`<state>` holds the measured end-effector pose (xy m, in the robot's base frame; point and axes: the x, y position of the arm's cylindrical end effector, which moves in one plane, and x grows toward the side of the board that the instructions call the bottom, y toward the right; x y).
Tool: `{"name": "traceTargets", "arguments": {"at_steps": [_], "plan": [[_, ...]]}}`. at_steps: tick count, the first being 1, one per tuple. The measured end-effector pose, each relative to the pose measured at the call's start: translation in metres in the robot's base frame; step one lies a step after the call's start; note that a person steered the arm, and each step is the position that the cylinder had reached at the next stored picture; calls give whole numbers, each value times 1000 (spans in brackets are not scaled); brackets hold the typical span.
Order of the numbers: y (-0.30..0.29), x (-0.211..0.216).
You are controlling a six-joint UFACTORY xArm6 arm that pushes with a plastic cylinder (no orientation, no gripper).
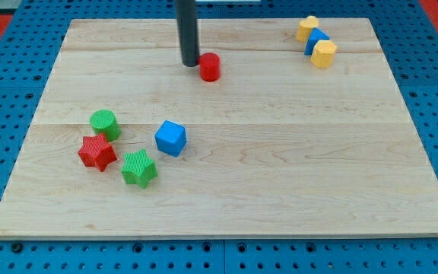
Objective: Move the red circle below the yellow hexagon
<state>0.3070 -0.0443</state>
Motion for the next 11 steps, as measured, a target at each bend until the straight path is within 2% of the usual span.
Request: {"name": "traceTargets", "arguments": {"at_steps": [1,3,4,5,6,7,8,10,11], "plan": [[-14,15],[101,-13],[95,15],[106,25],[80,33],[84,51],[101,53],[180,43],[160,44]]}}
